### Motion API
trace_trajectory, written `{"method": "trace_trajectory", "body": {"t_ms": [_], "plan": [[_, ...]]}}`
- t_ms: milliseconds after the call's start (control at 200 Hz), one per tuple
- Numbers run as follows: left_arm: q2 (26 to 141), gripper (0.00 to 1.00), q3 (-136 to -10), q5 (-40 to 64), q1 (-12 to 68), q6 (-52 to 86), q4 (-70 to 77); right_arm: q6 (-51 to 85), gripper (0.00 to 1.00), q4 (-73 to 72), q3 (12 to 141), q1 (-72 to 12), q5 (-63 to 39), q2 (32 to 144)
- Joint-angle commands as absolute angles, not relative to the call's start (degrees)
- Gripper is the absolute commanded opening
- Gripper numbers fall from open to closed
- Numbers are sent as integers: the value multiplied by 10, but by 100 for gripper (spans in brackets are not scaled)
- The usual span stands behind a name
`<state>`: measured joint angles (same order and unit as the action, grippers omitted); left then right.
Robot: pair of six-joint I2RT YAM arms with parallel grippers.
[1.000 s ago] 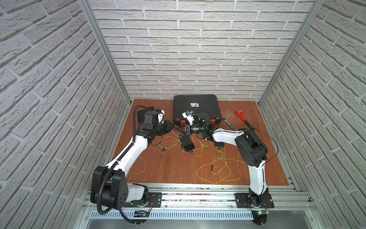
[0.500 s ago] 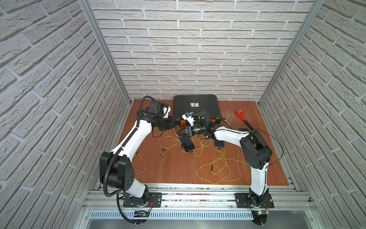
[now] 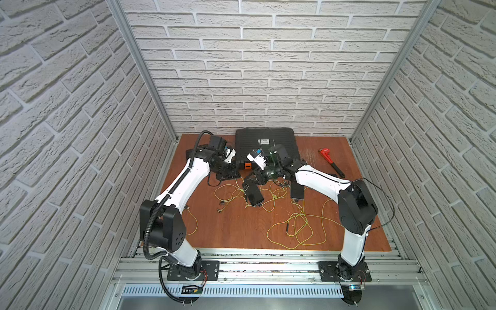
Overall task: Plug wired earphones into phones
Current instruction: Pick up the wired earphone from the center of the board.
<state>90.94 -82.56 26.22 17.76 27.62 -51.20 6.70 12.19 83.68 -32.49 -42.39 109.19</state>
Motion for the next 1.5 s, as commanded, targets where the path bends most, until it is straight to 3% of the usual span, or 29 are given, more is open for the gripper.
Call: {"method": "trace_trajectory", "body": {"t_ms": [0,580,1030,1230,1495], "plan": [[912,0,-842,280,179,266,-522,17,29,137,841,-330,-414,1083],[909,0,-846,303,181,269,-513,17,29,82,834,-343,-402,1120],[906,0,-841,303,180,276,-509,23,20,71,821,-343,-389,1127],[907,0,-840,304,181,282,-504,32,26,74,822,-344,-383,1129],[905,0,-840,303,181,294,-501,31,27,84,826,-354,-357,1129]]}}
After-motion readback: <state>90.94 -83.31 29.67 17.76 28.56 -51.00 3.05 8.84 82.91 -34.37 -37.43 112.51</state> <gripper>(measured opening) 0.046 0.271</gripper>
